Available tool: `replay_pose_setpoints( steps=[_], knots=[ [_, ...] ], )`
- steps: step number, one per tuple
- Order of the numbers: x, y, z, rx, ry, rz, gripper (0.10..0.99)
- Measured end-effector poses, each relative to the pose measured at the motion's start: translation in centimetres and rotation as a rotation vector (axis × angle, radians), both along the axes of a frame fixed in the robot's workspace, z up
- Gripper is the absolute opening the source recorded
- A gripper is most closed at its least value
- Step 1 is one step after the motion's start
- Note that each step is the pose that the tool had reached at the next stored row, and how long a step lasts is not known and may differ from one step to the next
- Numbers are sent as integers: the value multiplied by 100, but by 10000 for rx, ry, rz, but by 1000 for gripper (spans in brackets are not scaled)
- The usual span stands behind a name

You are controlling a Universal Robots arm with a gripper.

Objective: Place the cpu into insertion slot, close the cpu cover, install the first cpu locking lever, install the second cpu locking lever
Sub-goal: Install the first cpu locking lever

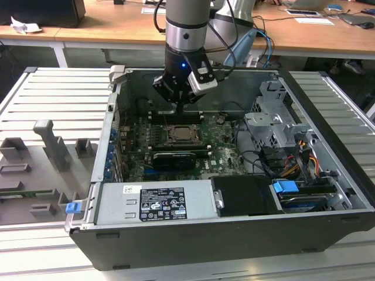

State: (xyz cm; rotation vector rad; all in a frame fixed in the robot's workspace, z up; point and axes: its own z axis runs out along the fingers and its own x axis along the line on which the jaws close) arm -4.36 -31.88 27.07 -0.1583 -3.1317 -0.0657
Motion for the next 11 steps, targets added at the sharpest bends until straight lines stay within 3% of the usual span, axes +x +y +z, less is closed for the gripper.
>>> replay_pose_setpoints(
  steps=[1, 5, 9, 11],
  knots=[
    [-28, 1, -4, 2, -36, 17, 106],
    [-129, 0, -15, 94, -57, 73, 106],
    [-132, 0, -22, 119, -57, 898, 106],
    [-208, 0, -24, 120, -94, 947, 106]
  ],
)
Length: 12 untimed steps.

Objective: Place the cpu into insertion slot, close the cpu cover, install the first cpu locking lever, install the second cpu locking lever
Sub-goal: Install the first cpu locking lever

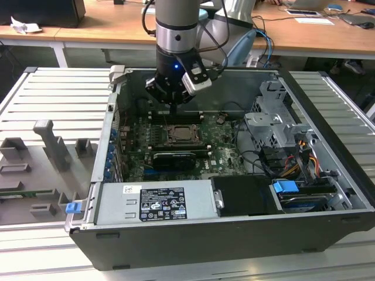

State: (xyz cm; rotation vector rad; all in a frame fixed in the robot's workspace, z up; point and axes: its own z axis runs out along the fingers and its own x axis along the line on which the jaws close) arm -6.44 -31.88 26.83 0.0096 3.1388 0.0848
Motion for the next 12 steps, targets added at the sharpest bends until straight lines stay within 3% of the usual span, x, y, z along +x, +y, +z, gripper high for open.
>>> replay_pose_setpoints(
  steps=[7, 12],
  knots=[
    [-279, 2, -25, 7, -49, 6, 106],
    [-311, 40, -59, 8, -48, 477, 106]
  ],
)
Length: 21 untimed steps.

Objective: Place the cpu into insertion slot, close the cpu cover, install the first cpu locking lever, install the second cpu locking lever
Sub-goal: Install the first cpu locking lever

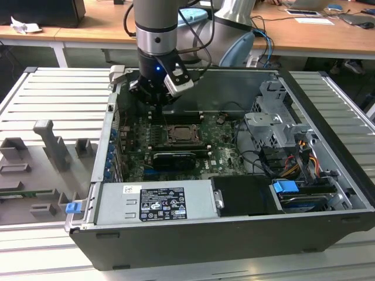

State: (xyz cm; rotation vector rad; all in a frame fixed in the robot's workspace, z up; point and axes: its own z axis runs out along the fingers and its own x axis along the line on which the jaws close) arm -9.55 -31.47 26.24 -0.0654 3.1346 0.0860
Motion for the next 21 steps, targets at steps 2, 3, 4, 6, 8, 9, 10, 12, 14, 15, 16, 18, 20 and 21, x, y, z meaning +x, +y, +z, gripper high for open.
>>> replay_pose_setpoints(
  steps=[2, 3, 4, 6, 8, 9, 10, 12, 14, 15, 16, 18, 20, 21],
  knots=[
    [-3, 39, -5, 3, -1, 23, 106],
    [-9, 55, -7, 7, -1, 27, 106],
    [-32, 65, -8, 18, 1, 27, 106],
    [-51, 86, -12, 23, 0, 26, 106],
    [-53, 111, -18, 23, -1, 28, 106],
    [-53, 135, -21, 24, -1, 30, 106],
    [-53, 150, -23, 23, -1, 31, 106],
    [-53, 175, -25, 23, 0, 34, 106],
    [-45, 193, -26, 23, 0, 38, 106],
    [-20, 207, -27, 24, 0, 39, 106],
    [9, 214, -30, 23, -1, 37, 106],
    [110, 219, -41, 23, 1, 37, 106],
    [231, 221, -60, 22, 4, 36, 106],
    [280, 221, -68, 22, 5, 38, 106]
  ],
)
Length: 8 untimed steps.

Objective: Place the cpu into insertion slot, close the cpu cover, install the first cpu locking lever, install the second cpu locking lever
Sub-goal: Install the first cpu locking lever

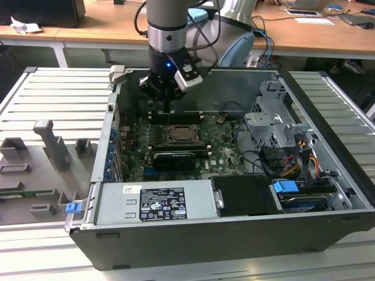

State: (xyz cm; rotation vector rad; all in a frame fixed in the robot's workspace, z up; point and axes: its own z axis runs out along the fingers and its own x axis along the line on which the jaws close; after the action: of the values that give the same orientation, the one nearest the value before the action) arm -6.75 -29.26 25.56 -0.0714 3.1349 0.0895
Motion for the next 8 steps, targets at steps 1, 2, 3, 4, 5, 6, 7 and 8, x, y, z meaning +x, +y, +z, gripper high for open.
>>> replay_pose_setpoints(
  steps=[1, 2, 3, 4, 5, 6, 7, 8],
  knots=[
    [45, 0, -9, 1, 0, 0, 106],
    [91, 0, -19, 1, 8, -1, 106],
    [174, 1, -40, 1, 22, -2, 106],
    [225, 0, -54, 2, 25, 2, 106],
    [249, 0, -63, 3, 27, 0, 106],
    [258, -1, -68, 53, 31, 3, 106],
    [258, -1, -72, 288, 28, 9, 106],
    [258, -3, -73, 462, 29, 10, 106]
  ],
)
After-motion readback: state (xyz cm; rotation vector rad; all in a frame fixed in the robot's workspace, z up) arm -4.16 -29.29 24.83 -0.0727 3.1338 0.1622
